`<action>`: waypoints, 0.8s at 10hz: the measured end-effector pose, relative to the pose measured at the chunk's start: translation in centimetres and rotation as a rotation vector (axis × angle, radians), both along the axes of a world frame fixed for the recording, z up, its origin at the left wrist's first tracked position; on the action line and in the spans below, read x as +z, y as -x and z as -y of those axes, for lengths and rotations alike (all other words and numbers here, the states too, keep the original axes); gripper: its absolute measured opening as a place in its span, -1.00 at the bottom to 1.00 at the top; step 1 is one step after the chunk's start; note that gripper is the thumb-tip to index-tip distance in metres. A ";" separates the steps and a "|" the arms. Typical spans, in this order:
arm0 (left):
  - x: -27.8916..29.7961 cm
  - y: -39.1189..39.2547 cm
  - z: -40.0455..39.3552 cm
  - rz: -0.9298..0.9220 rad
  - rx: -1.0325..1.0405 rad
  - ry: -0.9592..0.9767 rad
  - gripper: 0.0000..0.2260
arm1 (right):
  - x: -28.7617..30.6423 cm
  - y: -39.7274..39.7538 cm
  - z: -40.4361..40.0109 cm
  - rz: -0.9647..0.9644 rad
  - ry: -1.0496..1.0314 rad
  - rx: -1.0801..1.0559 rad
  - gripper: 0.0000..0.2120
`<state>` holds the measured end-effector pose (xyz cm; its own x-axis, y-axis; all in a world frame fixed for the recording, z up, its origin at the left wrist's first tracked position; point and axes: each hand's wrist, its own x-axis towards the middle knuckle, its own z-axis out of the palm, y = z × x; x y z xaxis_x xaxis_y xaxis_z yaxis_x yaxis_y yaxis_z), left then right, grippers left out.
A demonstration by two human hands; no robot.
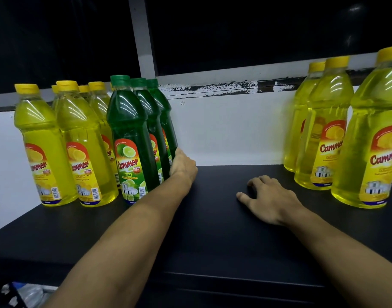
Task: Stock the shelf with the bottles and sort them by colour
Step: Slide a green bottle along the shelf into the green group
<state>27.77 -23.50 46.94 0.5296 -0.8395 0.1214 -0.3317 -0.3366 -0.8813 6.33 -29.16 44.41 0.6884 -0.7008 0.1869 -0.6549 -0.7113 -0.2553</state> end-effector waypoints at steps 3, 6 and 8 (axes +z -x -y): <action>-0.1 -0.2 0.3 -0.040 -0.008 0.023 -0.85 | -0.1 -0.1 0.2 0.000 0.000 0.009 -0.44; -0.3 -0.2 0.2 0.008 -0.155 -0.034 -0.79 | -0.3 -0.3 0.4 0.001 0.015 -0.004 -0.45; -0.7 5.2 -2.0 -0.362 -0.377 0.250 -0.68 | -0.3 -0.3 0.4 0.006 0.004 -0.011 -0.45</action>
